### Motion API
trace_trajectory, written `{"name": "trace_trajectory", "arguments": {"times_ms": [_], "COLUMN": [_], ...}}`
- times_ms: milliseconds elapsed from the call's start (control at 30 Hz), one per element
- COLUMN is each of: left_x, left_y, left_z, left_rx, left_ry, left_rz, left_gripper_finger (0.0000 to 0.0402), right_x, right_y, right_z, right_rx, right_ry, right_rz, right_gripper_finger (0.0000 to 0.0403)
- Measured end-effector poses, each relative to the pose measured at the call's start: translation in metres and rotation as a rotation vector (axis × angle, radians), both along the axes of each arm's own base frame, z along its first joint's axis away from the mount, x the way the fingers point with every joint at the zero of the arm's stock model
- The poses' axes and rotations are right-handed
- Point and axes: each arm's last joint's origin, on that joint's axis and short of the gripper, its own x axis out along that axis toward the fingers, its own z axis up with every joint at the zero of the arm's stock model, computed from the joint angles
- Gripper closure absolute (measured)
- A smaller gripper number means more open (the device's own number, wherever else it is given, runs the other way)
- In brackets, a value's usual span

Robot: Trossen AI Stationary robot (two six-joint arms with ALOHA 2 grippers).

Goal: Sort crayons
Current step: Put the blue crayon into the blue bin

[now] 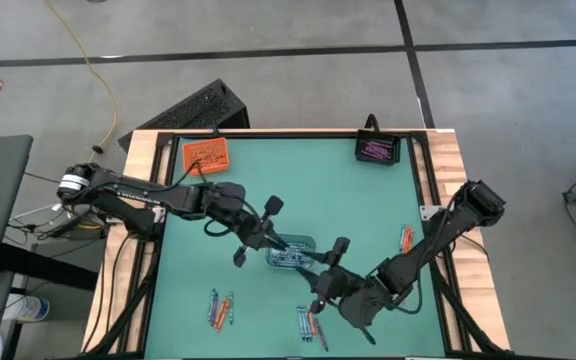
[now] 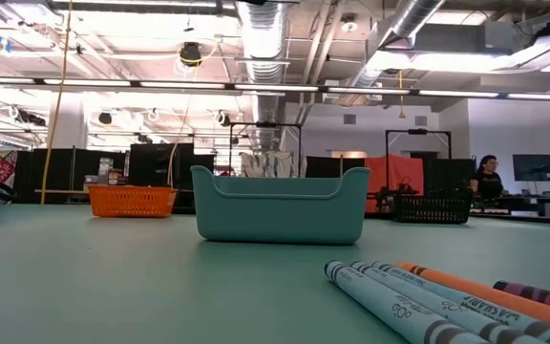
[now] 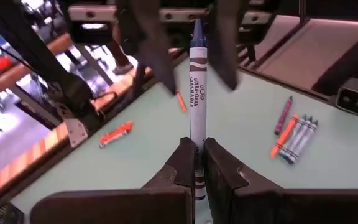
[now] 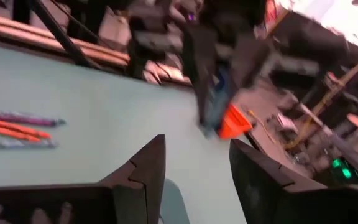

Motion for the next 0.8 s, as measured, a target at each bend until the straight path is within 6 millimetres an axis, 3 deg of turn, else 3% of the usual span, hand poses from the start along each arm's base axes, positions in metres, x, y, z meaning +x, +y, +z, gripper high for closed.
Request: {"name": "trace_trajectory", "arguments": {"times_ms": [533, 800], "left_x": [0.000, -0.001], "left_y": [-0.010, -0.021], "left_z": [0.011, 0.013], "left_rx": [0.000, 0.069], "left_ry": [-0.174, -0.222], "left_rz": [-0.151, -0.149], "left_gripper_finger": [0.0401, 0.0401], "right_x": [0.010, 0.017], "right_y": [0.005, -0.001], "right_z": [0.032, 0.035], "right_rx": [-0.068, -0.058], "right_ry": [-0.156, -0.180], "right_rz": [0.155, 0.215], "right_gripper_finger": [0.0231, 0.0299]}}
